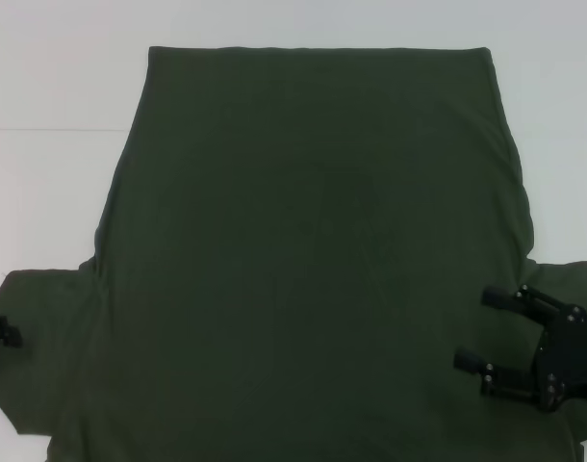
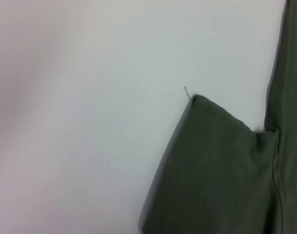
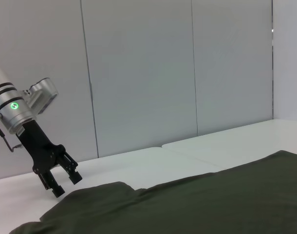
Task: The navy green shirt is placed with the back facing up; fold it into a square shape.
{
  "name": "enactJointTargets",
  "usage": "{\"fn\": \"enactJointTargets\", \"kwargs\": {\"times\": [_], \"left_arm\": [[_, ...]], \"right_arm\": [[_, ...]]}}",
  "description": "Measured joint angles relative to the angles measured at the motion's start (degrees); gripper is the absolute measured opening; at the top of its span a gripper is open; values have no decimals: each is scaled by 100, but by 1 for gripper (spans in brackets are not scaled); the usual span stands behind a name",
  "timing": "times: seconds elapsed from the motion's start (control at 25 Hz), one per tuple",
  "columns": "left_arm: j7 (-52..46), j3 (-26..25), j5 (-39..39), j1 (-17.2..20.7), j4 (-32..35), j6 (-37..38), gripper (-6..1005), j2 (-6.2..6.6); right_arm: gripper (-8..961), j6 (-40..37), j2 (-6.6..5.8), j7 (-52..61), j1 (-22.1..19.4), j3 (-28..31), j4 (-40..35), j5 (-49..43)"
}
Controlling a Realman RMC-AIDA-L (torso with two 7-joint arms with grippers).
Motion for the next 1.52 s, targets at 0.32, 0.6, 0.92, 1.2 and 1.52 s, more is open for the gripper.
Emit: {"fn": "enactJointTargets", "kwargs": {"times": [0.32,0.6,0.92,1.2,1.52], "left_arm": [[1,11,23,-2,-134,-57,855,0],[20,22,30,-4,-160,-114,860,0],[16,8,121,-4,-160,-138,860,4],[-2,8,129,-12,-167,-207,859,9],[-9,47,171,-65,-246,-271,859,23]], "right_arm": [[914,-13,0,-10,0,-12,1,0],[913,-22,-8,-29,14,-6,1,0],[912,-46,-9,-26,17,-7,1,-1],[913,-68,-9,-21,18,-11,-4,0],[912,-68,-9,-23,17,-19,-8,0]]}}
